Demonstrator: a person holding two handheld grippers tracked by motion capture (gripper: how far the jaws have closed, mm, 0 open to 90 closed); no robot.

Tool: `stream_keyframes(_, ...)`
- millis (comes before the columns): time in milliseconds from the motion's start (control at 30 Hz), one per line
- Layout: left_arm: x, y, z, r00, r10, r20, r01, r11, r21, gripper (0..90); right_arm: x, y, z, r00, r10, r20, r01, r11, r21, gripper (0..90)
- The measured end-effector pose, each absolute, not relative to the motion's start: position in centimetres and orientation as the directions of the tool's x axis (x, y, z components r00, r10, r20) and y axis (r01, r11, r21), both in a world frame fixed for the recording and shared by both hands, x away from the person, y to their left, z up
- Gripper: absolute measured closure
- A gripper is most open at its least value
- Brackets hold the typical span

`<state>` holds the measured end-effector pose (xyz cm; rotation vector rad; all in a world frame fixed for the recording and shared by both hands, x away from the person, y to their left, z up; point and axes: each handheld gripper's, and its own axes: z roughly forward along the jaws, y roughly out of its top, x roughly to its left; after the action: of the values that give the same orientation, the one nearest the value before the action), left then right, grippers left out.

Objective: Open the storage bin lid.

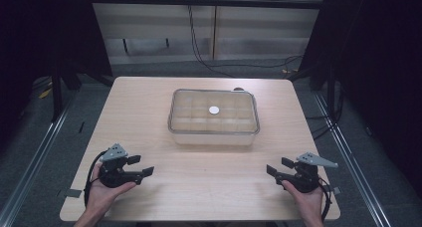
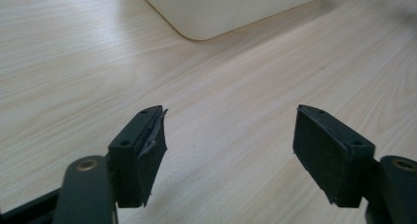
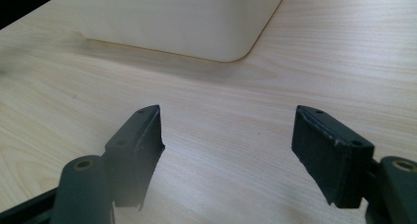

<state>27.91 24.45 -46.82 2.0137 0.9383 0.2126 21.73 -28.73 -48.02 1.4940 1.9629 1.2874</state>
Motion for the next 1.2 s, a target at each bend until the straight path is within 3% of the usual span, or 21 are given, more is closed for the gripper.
stream_keyframes(200, 27.9, 24.4, -46.7, 0.71, 0.668, -0.225, 0.544, -0.316, 0.778, 23.1, 21.9, -28.5, -47.7, -0.394, 0.882, 0.259, 0.573, 0.015, 0.819, 29.1)
stream_keyframes(267, 27.8, 24.4, -46.6, 0.715, 0.661, -0.227, 0.54, -0.316, 0.78, 25.4, 21.9, -28.4, -47.6, -0.403, 0.879, 0.254, 0.57, 0.024, 0.821, 31.2)
stream_keyframes(300, 27.8, 24.3, -46.5, 0.728, 0.644, -0.236, 0.534, -0.317, 0.784, 31.2, 21.9, -28.1, -47.5, -0.409, 0.883, 0.229, 0.559, 0.044, 0.828, 33.6)
stream_keyframes(667, 28.4, 22.8, -45.3, 0.745, 0.633, -0.21, 0.512, -0.342, 0.788, 38.1, 23.3, -26.8, -45.6, -0.476, 0.862, 0.175, 0.52, 0.116, 0.846, 44.1)
stream_keyframes(800, 29.0, 22.2, -44.6, 0.749, 0.636, -0.187, 0.492, -0.343, 0.8, 36.8, 24.9, -26.2, -44.9, -0.484, 0.856, 0.181, 0.547, 0.134, 0.826, 36.3)
stream_keyframes(933, 30.4, 22.2, -44.1, 0.744, 0.631, -0.222, 0.511, -0.322, 0.797, 39.4, 26.2, -25.9, -44.0, -0.508, 0.836, 0.208, 0.538, 0.118, 0.835, 39.4)
stream_keyframes(1200, 32.2, 22.0, -42.7, 0.741, 0.637, -0.214, 0.493, -0.298, 0.818, 38.1, 28.1, -26.0, -42.6, -0.521, 0.824, 0.224, 0.529, 0.106, 0.842, 34.8)
